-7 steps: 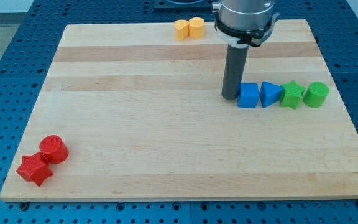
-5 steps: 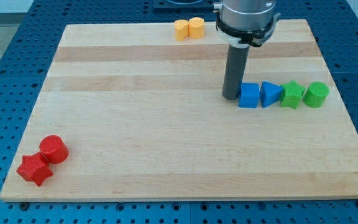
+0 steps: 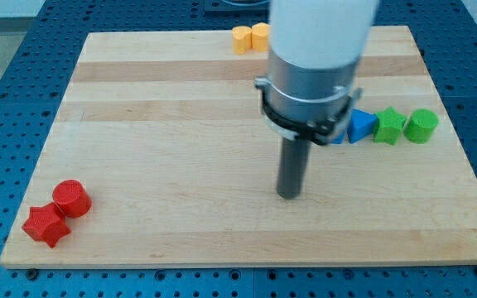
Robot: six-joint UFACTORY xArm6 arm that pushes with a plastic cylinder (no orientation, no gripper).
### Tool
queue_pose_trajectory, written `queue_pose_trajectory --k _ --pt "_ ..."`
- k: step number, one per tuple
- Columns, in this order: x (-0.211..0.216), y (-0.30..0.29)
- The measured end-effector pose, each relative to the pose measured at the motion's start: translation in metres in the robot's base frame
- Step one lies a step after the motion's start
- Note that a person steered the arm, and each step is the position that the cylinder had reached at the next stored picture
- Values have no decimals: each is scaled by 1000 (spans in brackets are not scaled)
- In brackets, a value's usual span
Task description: Move arm at center left of the table
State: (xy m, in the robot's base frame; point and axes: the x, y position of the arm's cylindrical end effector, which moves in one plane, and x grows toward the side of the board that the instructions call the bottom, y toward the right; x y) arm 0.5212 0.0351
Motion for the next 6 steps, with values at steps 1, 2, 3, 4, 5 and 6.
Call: queue_pose_trajectory --k 1,2,3,4,5,6 --pt "-45 -51" --pt "-94 -109" --pt "-135 -166" --pt "-153 -230" --pt "-153 -275" --pt "-147 -311"
